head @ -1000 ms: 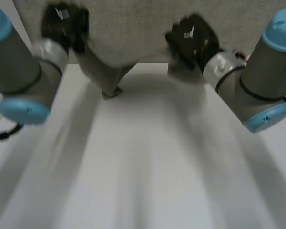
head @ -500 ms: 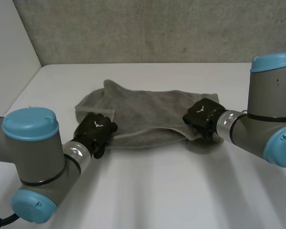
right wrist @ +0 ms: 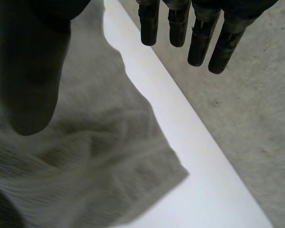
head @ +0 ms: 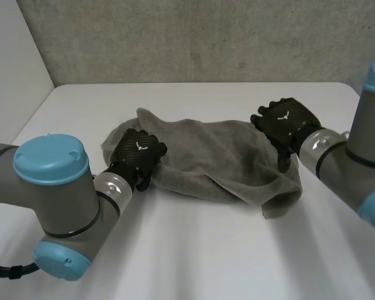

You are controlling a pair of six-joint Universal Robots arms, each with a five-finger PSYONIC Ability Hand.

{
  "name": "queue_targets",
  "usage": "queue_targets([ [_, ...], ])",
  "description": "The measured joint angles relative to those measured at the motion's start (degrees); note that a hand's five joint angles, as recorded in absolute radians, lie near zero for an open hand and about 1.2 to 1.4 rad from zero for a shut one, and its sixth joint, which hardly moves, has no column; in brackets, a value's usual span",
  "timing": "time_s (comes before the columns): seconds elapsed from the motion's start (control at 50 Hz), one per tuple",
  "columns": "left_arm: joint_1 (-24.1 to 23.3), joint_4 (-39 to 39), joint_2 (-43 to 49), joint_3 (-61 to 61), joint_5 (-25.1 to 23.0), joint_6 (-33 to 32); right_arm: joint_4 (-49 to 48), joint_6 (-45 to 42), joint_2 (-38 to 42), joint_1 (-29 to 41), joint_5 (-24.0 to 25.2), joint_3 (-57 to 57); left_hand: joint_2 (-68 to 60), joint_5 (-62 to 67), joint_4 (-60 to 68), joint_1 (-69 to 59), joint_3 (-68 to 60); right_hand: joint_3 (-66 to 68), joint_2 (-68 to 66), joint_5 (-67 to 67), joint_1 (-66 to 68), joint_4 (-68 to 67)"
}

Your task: Fold the towel.

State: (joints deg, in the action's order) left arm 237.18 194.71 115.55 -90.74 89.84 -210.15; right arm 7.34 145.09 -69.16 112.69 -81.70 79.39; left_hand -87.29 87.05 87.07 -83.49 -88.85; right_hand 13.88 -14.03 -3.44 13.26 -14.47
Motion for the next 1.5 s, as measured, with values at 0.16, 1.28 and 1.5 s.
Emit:
queue_targets([
  [0.16,0.1,-0.3,2.2,2.8,0.0,0.0,-7.0,8.3,-4.0,3.6,0.6,11.6,0.0,0.0,0.0,0.0,0.0,0.0,0.0,0.0,-0.2,0.0],
  [1.28,1.7,-0.4,2.9,3.1,0.1,0.5,-25.0,10.1,-0.6,2.1,-12.4,16.6,0.0,0.0,0.0,0.0,0.0,5.4,-5.0,-6.6,6.0,-4.8],
  [1.5,2.3,-0.3,2.6,2.3,0.1,0.6,-22.6,7.5,3.0,-3.2,-9.8,17.6,0.0,0.0,0.0,0.0,0.0,15.6,-15.3,-16.2,15.8,-15.0],
])
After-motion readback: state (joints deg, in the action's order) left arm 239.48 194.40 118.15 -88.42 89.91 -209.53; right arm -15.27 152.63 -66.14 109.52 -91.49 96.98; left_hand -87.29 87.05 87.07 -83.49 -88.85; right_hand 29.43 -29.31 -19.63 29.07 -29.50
